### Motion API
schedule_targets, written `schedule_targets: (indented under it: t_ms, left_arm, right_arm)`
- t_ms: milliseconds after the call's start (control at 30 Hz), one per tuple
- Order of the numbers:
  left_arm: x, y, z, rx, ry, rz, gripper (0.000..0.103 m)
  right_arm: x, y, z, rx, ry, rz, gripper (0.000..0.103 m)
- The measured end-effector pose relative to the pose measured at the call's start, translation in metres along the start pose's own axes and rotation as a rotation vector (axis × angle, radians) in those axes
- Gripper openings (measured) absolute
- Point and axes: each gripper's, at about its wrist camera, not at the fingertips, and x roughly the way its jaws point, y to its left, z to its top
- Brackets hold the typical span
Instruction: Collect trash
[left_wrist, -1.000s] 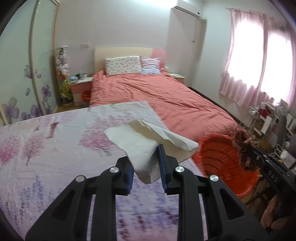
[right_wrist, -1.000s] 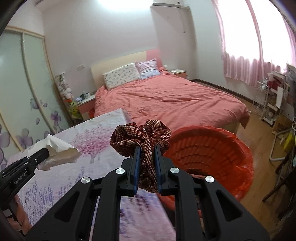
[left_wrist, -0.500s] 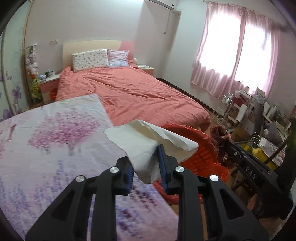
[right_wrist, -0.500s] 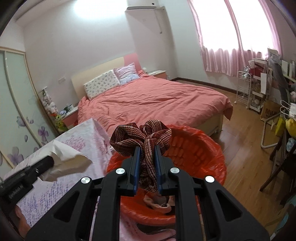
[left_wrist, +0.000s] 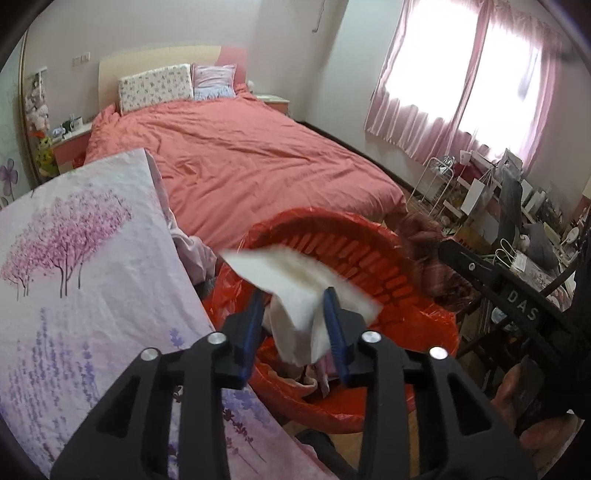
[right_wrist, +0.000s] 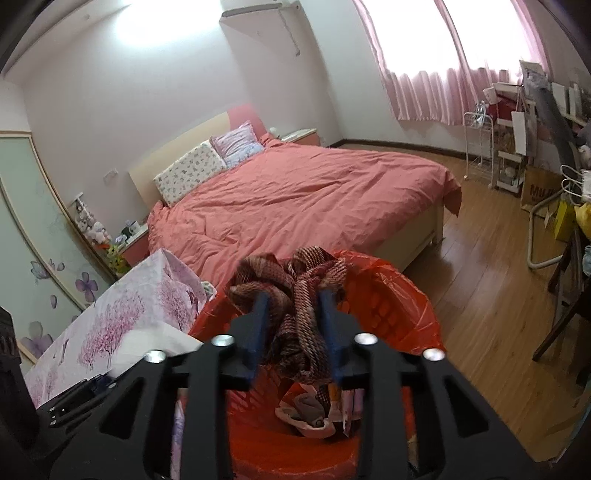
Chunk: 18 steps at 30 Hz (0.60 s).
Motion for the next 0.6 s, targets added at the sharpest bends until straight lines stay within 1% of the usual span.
schedule_targets:
  t_ms: [33, 67, 167, 233, 267, 300, 367, 400, 433, 467, 533, 600]
  left_arm:
    - [0.002, 0.002, -0.001, -0.003, 0.003, 0.002, 0.043]
    - [0.005, 0.005, -0.001, -0.002, 0.007, 0.006, 0.044]
    - [0.006, 0.012, -0.004, -0.005, 0.011, 0.024, 0.045]
    - [-0.001, 0.018, -0.006, -0.005, 0.005, 0.036, 0.046]
    - [-0.006, 0.021, -0.006, -0.004, -0.001, 0.041, 0.047]
    - [-0.013, 0.025, -0.008, -0.002, -0.012, 0.051, 0.051]
    - [-0.029, 0.032, -0.013, 0.001, -0.033, 0.061, 0.055]
    - [-0.041, 0.036, -0.017, 0.001, -0.045, 0.065, 0.058]
    - [-0.051, 0.04, -0.02, 0.001, -0.056, 0.069, 0.061]
    - [-0.059, 0.045, -0.023, 0.001, -0.067, 0.074, 0.062]
    - [-0.084, 0.054, -0.031, 0.002, -0.103, 0.097, 0.068]
    - [-0.104, 0.062, -0.037, 0.003, -0.129, 0.122, 0.074]
  right_arm:
    - [0.001, -0.001, -0.002, -0.001, 0.002, -0.003, 0.049]
    - [0.0, -0.002, -0.004, 0.0, 0.002, -0.006, 0.054]
    - [-0.003, -0.003, -0.005, 0.003, 0.0, -0.016, 0.06]
    - [-0.011, 0.003, -0.008, -0.024, -0.014, -0.035, 0.065]
    - [-0.013, 0.004, -0.007, -0.037, -0.021, -0.042, 0.069]
    - [-0.017, 0.008, -0.007, -0.052, -0.033, -0.048, 0.076]
    - [-0.033, 0.018, -0.012, -0.096, -0.073, -0.053, 0.083]
    - [-0.038, 0.023, -0.013, -0.112, -0.087, -0.056, 0.091]
    - [-0.047, 0.03, -0.016, -0.133, -0.11, -0.057, 0.092]
    - [-0.056, 0.037, -0.019, -0.155, -0.129, -0.057, 0.093]
    - [-0.071, 0.051, -0.027, -0.195, -0.157, -0.055, 0.096]
    - [-0.088, 0.066, -0.038, -0.229, -0.187, -0.048, 0.096]
